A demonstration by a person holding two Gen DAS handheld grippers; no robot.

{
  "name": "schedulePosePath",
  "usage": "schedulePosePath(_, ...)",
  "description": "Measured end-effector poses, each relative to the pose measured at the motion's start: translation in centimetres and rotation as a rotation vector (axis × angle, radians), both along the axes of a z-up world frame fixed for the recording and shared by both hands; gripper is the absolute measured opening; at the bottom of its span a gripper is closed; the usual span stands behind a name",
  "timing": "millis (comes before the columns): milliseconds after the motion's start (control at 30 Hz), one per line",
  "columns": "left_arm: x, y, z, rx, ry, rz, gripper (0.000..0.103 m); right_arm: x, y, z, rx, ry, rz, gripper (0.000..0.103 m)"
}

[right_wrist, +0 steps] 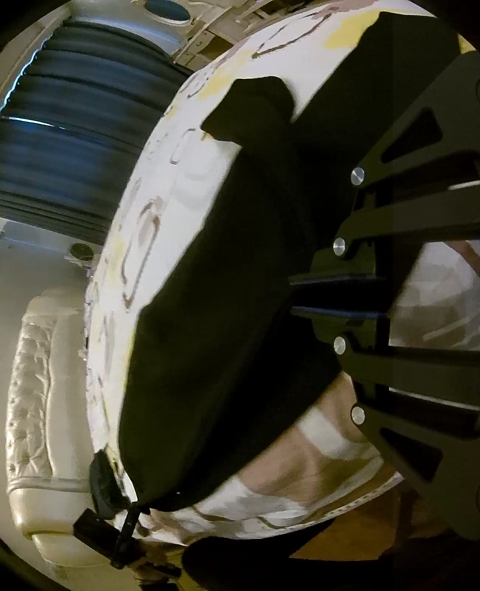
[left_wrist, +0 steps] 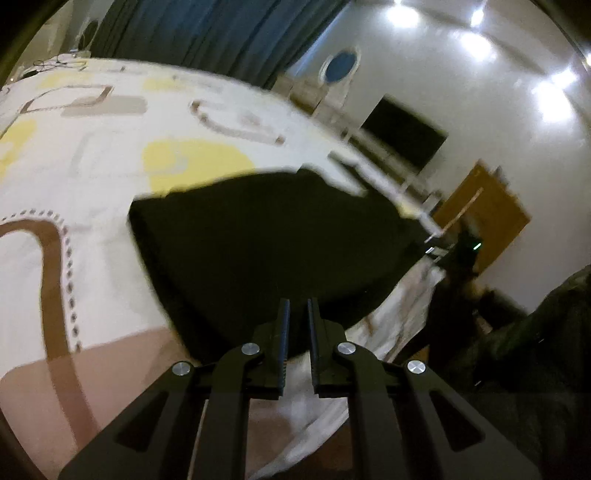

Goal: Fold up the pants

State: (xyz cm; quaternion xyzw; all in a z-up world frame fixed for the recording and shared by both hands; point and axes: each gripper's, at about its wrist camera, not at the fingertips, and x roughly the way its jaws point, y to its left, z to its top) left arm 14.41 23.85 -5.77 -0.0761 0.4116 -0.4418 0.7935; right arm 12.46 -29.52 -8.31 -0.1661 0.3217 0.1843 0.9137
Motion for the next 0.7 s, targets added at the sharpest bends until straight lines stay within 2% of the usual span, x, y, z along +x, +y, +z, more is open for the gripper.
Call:
schedulePosePath(100, 0.2, 1.2, -0.9, 0.03, 0.046, 0.046, 0.01, -0.8, -1.0, -0.3, 0.023, 0.016, -0.017, 0.014)
schedulePosePath(167, -0.2, 2.4, -0.9, 0.021, 0.053, 0.079, 0.01, -1.3, -1.9, 0.5, 0.061, 0.017, -0.041, 0.029)
schedulePosePath(200, -0.5, 3.1, -0.7, 0.024, 0.045, 0.103, 0.01, -1.5, -2.4, 1.2, 0.083, 0.007, -0.053, 0.032)
schedulePosePath(267, -0.8, 4.1, 0.1, 0.033, 0.022, 0.16, 0.01, -1.7, -3.1, 3.1, 0.105, -0.033, -0.099, 0.058)
schedulePosePath(333, -0.7, 4.6, 1.3, 0.034, -0.011, 0.227, 0.01, -0.8, -3.7, 5.3, 0.098, -0.076, -0.143, 0.073)
schedulePosePath(400, -0.1, 3.7, 2.9, 0.037, -0.062, 0.267, 0.021, 1.7, -4.3, 8.0, 0.093, -0.113, -0.215, 0.074)
schedulePosePath(433, 0.2, 2.9, 3.5, 0.038, -0.089, 0.282, 0.041, 4.0, -4.8, 9.4, 0.105, -0.109, -0.264, 0.075)
schedulePosePath(467, 0.4, 2.2, 4.0, 0.028, -0.107, 0.288, 0.056, 5.7, -5.3, 10.0, 0.106, -0.099, -0.303, 0.075)
schedulePosePath(533, 1.3, -0.3, 4.9, -0.031, -0.129, 0.273, 0.058, 10.1, -5.9, 11.2, 0.085, -0.091, -0.388, 0.075)
schedulePosePath(600, 2.4, -3.0, 5.1, -0.074, -0.137, 0.248, 0.059, 16.3, -6.9, 11.4, 0.053, -0.023, -0.477, 0.075)
schedulePosePath(633, 2.9, -4.2, 5.0, -0.087, -0.136, 0.238, 0.059, 19.6, -7.5, 10.8, 0.035, 0.04, -0.524, 0.075)
schedulePosePath(700, 4.2, -6.8, 4.2, -0.078, -0.119, 0.232, 0.068, 25.0, -9.0, 9.2, 0.021, 0.152, -0.605, 0.075)
